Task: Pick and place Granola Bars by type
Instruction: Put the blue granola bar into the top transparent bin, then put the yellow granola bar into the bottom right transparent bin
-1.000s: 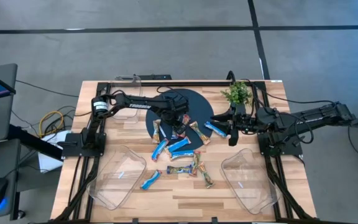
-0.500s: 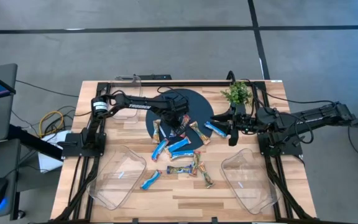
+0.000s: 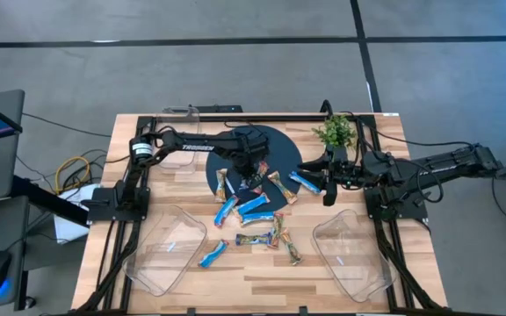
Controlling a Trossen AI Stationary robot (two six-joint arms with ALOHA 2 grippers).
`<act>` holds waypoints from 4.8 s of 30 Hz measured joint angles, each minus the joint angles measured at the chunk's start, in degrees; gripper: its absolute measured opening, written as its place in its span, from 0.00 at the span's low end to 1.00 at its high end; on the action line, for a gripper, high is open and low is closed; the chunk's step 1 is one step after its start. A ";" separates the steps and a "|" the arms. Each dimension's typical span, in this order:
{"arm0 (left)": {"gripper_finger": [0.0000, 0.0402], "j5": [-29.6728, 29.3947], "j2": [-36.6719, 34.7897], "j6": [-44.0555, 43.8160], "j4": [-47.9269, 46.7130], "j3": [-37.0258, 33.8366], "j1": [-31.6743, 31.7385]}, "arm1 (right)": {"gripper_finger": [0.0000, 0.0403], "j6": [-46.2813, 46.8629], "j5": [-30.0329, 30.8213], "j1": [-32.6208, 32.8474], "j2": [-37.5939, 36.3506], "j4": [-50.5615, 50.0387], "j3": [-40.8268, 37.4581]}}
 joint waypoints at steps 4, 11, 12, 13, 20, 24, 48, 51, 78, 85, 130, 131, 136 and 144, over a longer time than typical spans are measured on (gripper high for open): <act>0.00 -0.19 -0.77 2.86 -4.30 4.78 0.02 | 0.30 0.00 1.03 0.00 0.00 0.00 0.00; 0.00 -13.09 -0.77 9.44 -21.91 17.49 0.19 | 0.30 0.00 1.13 0.00 0.01 0.04 0.00; 0.00 -16.22 -0.78 10.06 -24.90 19.30 0.28 | 0.30 0.00 1.13 0.00 0.00 0.04 0.00; 0.00 -19.17 -0.78 10.61 -27.84 21.05 0.40 | 0.30 0.00 1.13 0.00 0.00 0.00 0.00; 0.00 -32.35 -0.94 11.61 -42.30 28.56 3.24 | 0.30 0.00 1.13 0.00 0.00 0.03 0.00; 0.00 -32.80 -3.54 13.00 -42.01 28.04 6.30 | 0.30 0.49 1.13 0.00 0.00 0.04 0.00; 0.00 -30.99 -25.65 12.95 -34.78 -4.39 21.43 | 0.30 1.37 4.34 -0.26 0.02 0.02 0.00; 0.00 -31.04 -28.07 13.32 -27.58 -11.14 23.18 | 0.30 1.28 4.34 -1.50 0.00 0.15 0.00; 0.40 -30.79 -29.11 11.21 -28.30 -19.91 23.70 | 0.30 12.46 2.52 -0.72 7.95 -2.91 0.02; 0.41 -20.31 -38.68 9.48 -24.30 -19.89 18.44 | 0.30 16.87 2.57 -2.05 12.28 -8.48 0.89; 0.41 -19.56 -62.18 -0.56 -12.35 -19.85 -0.72 | 0.30 17.01 -12.78 -13.97 52.75 -52.52 32.09; 0.41 -19.56 -62.17 -0.59 -12.34 -19.85 -0.72 | 0.30 17.05 -13.64 -14.25 53.12 -52.22 32.20; 0.41 -19.58 -62.00 -0.77 -12.30 -19.85 -0.70 | 0.30 18.17 -14.85 -14.73 55.34 -52.00 32.12; 0.41 -19.65 -61.28 -1.19 -12.19 -19.87 -0.70 | 0.29 18.03 -13.89 -14.62 55.41 -52.04 32.02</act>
